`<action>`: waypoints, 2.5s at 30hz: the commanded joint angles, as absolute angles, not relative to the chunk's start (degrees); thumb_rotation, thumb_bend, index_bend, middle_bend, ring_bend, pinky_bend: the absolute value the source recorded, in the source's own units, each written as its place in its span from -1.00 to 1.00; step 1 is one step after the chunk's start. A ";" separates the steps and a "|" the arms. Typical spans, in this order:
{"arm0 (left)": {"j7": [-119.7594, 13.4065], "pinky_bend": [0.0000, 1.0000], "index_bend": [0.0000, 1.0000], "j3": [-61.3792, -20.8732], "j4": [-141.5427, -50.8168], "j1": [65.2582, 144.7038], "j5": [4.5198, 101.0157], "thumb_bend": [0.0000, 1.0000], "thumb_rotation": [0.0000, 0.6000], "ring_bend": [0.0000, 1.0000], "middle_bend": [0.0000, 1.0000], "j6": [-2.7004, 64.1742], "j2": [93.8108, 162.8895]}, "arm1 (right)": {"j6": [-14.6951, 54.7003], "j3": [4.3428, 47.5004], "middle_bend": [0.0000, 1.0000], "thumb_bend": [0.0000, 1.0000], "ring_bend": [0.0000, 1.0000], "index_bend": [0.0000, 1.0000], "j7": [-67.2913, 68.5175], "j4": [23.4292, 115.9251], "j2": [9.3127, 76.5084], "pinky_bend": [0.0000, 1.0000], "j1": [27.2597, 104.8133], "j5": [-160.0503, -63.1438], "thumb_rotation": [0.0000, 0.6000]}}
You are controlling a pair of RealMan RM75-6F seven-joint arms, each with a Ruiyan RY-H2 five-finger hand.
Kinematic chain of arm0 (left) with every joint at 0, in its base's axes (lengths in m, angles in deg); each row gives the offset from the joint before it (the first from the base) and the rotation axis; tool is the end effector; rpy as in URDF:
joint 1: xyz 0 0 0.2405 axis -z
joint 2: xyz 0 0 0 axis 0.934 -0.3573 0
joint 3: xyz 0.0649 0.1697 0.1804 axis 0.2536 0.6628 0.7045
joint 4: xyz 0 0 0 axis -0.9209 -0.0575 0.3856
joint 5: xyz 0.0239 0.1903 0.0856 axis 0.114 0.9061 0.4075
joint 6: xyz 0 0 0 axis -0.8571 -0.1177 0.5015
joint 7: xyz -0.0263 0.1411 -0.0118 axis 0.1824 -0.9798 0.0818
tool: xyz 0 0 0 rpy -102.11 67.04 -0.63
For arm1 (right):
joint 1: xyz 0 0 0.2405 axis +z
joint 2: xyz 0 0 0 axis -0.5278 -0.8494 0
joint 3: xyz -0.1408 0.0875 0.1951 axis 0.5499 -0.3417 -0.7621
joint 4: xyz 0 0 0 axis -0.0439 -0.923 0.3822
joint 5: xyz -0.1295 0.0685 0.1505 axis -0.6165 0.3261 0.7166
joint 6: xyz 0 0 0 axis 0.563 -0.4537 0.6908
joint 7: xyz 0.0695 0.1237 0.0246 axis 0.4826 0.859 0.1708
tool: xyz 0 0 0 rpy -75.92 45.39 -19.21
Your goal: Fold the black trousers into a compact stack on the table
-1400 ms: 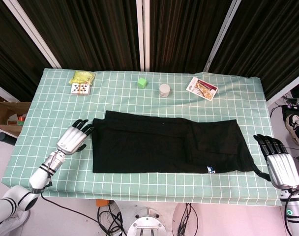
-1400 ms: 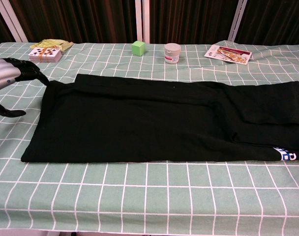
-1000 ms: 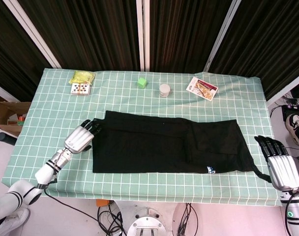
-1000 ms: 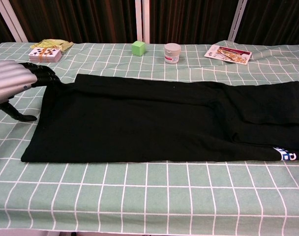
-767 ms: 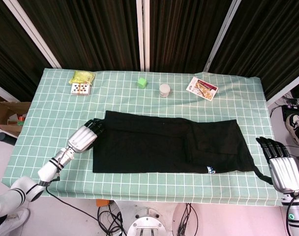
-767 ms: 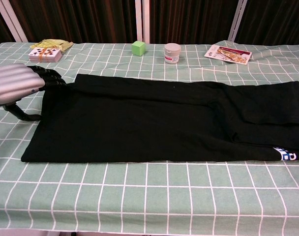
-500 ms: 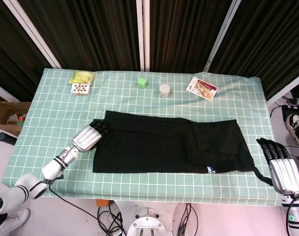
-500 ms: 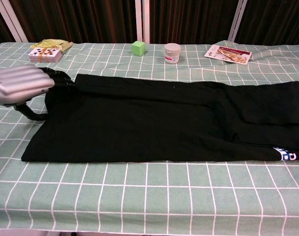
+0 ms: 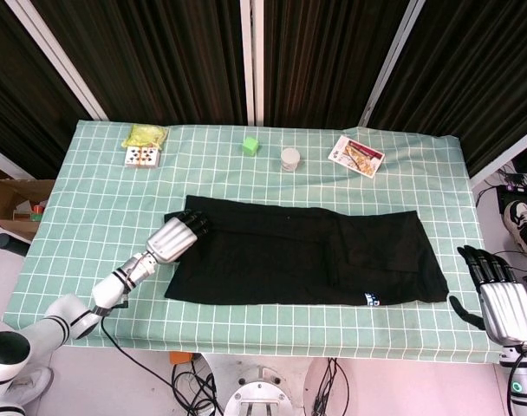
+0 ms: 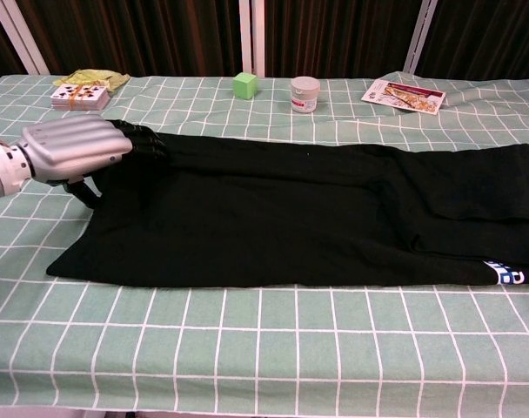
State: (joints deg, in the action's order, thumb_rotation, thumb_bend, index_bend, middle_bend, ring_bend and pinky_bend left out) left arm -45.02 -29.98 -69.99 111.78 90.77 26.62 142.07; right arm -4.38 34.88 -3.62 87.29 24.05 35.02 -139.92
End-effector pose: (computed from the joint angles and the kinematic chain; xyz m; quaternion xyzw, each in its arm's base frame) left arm -0.2223 0.3578 -0.0337 -0.8533 -0.1837 -0.3296 0.3598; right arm -0.3040 -0.1657 0.1568 0.6181 -0.3531 0.3906 0.5837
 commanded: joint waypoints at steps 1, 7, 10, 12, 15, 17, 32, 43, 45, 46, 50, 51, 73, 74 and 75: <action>-43.74 -0.65 -0.37 -29.40 -68.84 112.23 91.35 -0.67 1.00 -0.81 -0.68 27.56 142.89 | -4.25 34.92 -0.72 -0.59 -0.80 -0.78 -3.76 87.36 24.11 -0.64 35.01 -139.93 1.00; -41.09 -0.66 -0.25 -28.92 -65.51 112.33 91.99 -0.48 1.00 -0.81 -0.68 30.54 144.98 | -4.28 35.07 -0.72 -0.59 -0.80 -0.77 -4.24 87.67 24.23 -0.65 34.75 -139.97 1.00; -39.05 -0.65 -0.20 -28.77 -63.10 111.95 92.06 -0.36 1.00 -0.81 -0.68 32.47 146.45 | -4.39 35.09 -0.72 -0.59 -0.80 -0.77 -4.41 87.79 24.23 -0.65 34.52 -139.79 1.00; -37.49 -0.65 -0.16 -28.60 -61.21 111.58 92.04 -0.25 1.00 -0.81 -0.67 33.64 147.58 | -4.51 35.11 -0.72 -0.59 -0.80 -0.76 -4.49 87.84 24.25 -0.66 34.40 -139.82 1.00; -35.39 -0.65 -0.10 -28.57 -58.13 110.99 92.08 -0.14 1.00 -0.81 -0.63 36.05 149.55 | -4.57 35.14 -0.72 -0.59 -0.80 -0.76 -4.56 87.86 24.26 -0.67 34.28 -139.86 1.00; -34.08 -0.65 -0.08 -28.42 -56.33 110.72 92.00 -0.07 1.00 -0.81 -0.61 36.74 150.62 | -4.45 35.16 -0.72 -0.59 -0.80 -0.76 -4.66 87.85 24.28 -0.67 34.28 -139.81 1.00; -29.04 -0.63 0.27 -28.37 -47.60 108.76 90.62 0.23 1.00 -0.74 -0.44 41.53 155.40 | -3.94 34.99 -0.72 -0.61 -0.80 -0.72 -3.80 86.69 24.93 -0.67 34.48 -139.85 1.00; -32.88 -0.63 0.30 -28.80 -53.25 102.66 88.26 0.31 1.00 -0.74 -0.41 47.83 147.82 | -5.53 35.18 -0.73 -0.61 -0.80 -0.69 -2.55 85.71 25.46 -0.70 34.08 -141.45 1.00; -34.50 -0.63 0.30 -29.04 -55.80 101.08 87.37 0.30 1.00 -0.74 -0.41 48.53 144.72 | -5.98 35.27 -0.73 -0.61 -0.80 -0.69 -2.34 85.52 25.59 -0.70 33.95 -141.87 1.00; -35.30 -0.63 0.30 -29.12 -56.91 100.44 86.99 0.30 1.00 -0.74 -0.41 48.68 143.31 | -6.16 35.30 -0.73 -0.61 -0.80 -0.69 -2.23 85.42 25.68 -0.70 33.91 -142.06 1.00; -39.06 -0.63 0.29 -29.53 -61.95 97.61 84.91 0.30 1.00 -0.74 -0.41 48.48 136.75 | -6.87 35.50 -0.73 -0.61 -0.80 -0.69 -1.79 84.98 26.06 -0.71 33.71 -142.91 1.00; -39.51 -0.63 0.29 -29.62 -62.60 97.20 84.53 0.30 1.00 -0.74 -0.41 48.39 135.87 | -6.98 35.54 -0.73 -0.61 -0.80 -0.69 -1.74 84.93 26.13 -0.71 33.68 -143.04 1.00; -61.58 -0.64 0.24 -38.10 -109.18 104.62 76.26 0.33 1.00 -0.74 -0.43 30.50 115.07 | -9.33 35.67 -0.73 -0.61 -0.80 -0.66 1.76 81.82 27.15 -0.72 32.50 -143.67 1.00; -63.28 -0.65 0.24 -38.81 -111.11 105.92 75.19 0.33 1.00 -0.74 -0.43 28.45 115.06 | -9.51 35.64 -0.73 -0.61 -0.80 -0.66 1.89 81.80 27.04 -0.72 32.38 -143.60 1.00; -65.63 -0.65 0.24 -39.88 -113.27 107.65 73.34 0.33 1.00 -0.74 -0.44 25.82 115.43 | -9.73 35.58 -0.73 -0.61 -0.80 -0.66 2.05 81.71 26.97 -0.72 32.23 -143.47 1.00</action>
State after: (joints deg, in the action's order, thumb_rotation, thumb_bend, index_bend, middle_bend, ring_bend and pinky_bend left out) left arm -57.96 -36.34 -105.50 101.92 77.20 33.64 117.27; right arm -9.63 35.63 1.96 81.76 27.04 32.31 -143.56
